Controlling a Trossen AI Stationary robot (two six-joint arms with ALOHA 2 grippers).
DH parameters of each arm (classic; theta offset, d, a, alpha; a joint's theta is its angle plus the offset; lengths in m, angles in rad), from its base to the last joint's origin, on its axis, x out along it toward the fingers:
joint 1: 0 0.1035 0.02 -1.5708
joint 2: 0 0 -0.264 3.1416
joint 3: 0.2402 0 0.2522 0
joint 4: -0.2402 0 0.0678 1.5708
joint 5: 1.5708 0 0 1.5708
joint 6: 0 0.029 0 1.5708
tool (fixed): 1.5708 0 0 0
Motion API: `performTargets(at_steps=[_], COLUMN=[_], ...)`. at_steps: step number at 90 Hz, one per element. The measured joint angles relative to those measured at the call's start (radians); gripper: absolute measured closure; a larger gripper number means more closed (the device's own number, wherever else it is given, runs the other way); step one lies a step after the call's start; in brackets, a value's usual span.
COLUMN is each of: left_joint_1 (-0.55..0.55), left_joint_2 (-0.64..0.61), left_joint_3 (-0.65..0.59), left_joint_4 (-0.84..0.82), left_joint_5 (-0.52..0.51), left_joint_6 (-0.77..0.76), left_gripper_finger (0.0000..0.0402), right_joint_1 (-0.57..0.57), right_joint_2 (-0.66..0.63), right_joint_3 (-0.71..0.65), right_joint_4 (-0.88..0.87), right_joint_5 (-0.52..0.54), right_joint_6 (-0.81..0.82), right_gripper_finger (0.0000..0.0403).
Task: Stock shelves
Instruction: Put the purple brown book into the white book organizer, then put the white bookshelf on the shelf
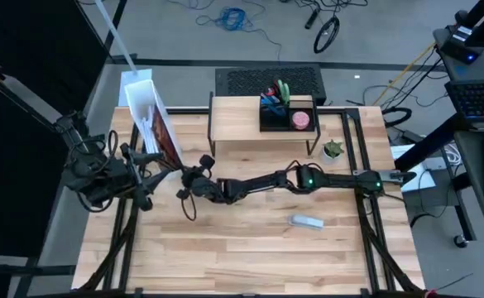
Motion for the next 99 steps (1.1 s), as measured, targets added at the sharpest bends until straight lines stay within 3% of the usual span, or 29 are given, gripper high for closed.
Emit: performTargets(at_steps=[12, 37, 54, 81, 99], left_joint_1=[0.000, 0.000, -0.004, -0.008, -0.051], left_joint_2=[0.000, 0.000, 0.000, 0.000, 0.000], left_joint_3=[0.000, 0.000, 0.000, 0.000, 0.000], left_joint_4=[0.000, -0.003, -0.071, -0.301, -0.343], left_joint_5=[0.000, 0.000, -0.003, -0.004, -0.004], left_joint_6=[0.000, 0.000, -0.071, -0.358, -0.399], left_gripper_finger=[0.0168, 0.0168, 0.0168, 0.0168, 0.0168], right_joint_1=[0.027, 0.057, 0.065, 0.054, 0.009], right_joint_2=[-0.028, -0.090, -0.144, -0.179, -0.180], right_joint_3=[-0.004, -0.003, -0.003, -0.003, -0.003], right_joint_4=[-0.147, -0.191, -0.313, -0.405, -0.387], right_joint_5=[-0.018, -0.015, -0.014, -0.015, -0.012], right_joint_6=[0.054, 0.066, 0.203, 0.298, 0.359], right_gripper_finger=[0.0403, 0.0403, 0.0396, 0.0288, 0.0232])
